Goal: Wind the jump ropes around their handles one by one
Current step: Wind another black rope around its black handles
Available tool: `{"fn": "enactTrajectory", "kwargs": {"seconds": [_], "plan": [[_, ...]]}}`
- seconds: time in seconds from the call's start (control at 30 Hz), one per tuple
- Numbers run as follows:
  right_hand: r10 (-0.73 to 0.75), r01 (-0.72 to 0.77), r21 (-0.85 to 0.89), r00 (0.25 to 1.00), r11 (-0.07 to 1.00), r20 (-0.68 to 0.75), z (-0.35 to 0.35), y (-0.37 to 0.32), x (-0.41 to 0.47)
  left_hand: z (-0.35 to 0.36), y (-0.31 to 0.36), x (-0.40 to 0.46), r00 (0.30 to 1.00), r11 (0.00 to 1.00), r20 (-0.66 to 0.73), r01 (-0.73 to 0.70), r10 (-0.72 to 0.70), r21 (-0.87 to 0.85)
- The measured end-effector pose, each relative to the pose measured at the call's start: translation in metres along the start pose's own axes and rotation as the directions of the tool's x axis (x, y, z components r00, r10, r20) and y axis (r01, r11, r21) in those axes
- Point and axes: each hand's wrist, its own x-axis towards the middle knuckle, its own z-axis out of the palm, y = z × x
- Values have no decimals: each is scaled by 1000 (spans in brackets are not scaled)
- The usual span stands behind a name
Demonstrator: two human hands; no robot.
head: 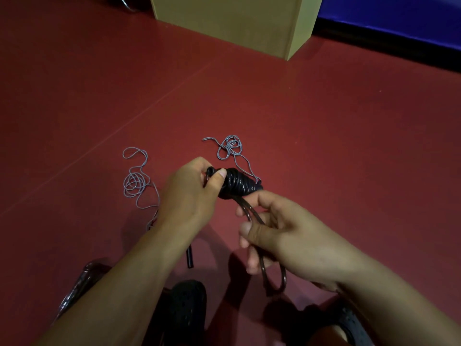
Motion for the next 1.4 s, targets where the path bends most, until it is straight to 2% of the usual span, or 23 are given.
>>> {"fn": "enactTrajectory", "kwargs": {"seconds": [0.07, 0.2, 0.27, 0.4, 0.53, 0.6, 0.7, 0.83, 0.97, 1.1, 1.17, 1.23, 1.3, 1.4], "plan": [[-54, 46, -77, 992, 996, -112, -3, 2, 4, 1, -1, -1, 996, 999, 84, -10, 7, 34], [-189, 91, -291, 925, 952, -331, -13, 1, 10, 3, 1, -6, 972, 995, 230, -60, 40, 78], [-212, 107, -281, 901, 954, -378, -17, 0, 12, 4, 2, -7, 955, 995, 289, -85, 66, 51], [-225, 113, -258, 859, 959, -460, -26, 0, 15, 4, 4, -10, 913, 988, 385, -101, 137, -113], [-242, 92, -301, 825, 949, -510, -34, -2, 15, 3, 10, -13, 852, 970, 480, -119, 210, -212], [-202, 68, -260, 822, 963, -532, -40, -1, 16, 2, 13, -15, 832, 957, 502, -114, 238, -266], [-73, 23, -100, 844, 995, -531, -45, -1, 18, 0, 16, -17, 806, 935, 525, -95, 274, -343], [101, -39, 175, 925, 984, -365, -43, -4, 16, -4, 17, -16, 790, 890, 520, -70, 326, -452], [146, -71, 283, 957, 956, -252, -40, -3, 16, -6, 16, -14, 788, 869, 506, -73, 351, -489], [85, 23, 290, 931, 957, -354, -35, -4, 18, -6, 23, -14, 835, 881, 462, -55, 300, -471], [37, 99, 279, 896, 955, -443, -33, -6, 19, -3, 31, -17, 893, 886, 379, -45, 242, -461], [-11, 166, 249, 851, 954, -525, -32, -7, 18, -2, 41, -22, 957, 872, 262, 20, 125, -489], [-83, 235, 169, 783, 957, -617, -35, -10, 15, -1, 54, -27, 972, 831, 234, 128, 3, -541], [-154, 320, 77, 637, 944, -755, -40, -15, 8, 1, 68, -37, 940, 804, 326, 272, -103, -529]]}}
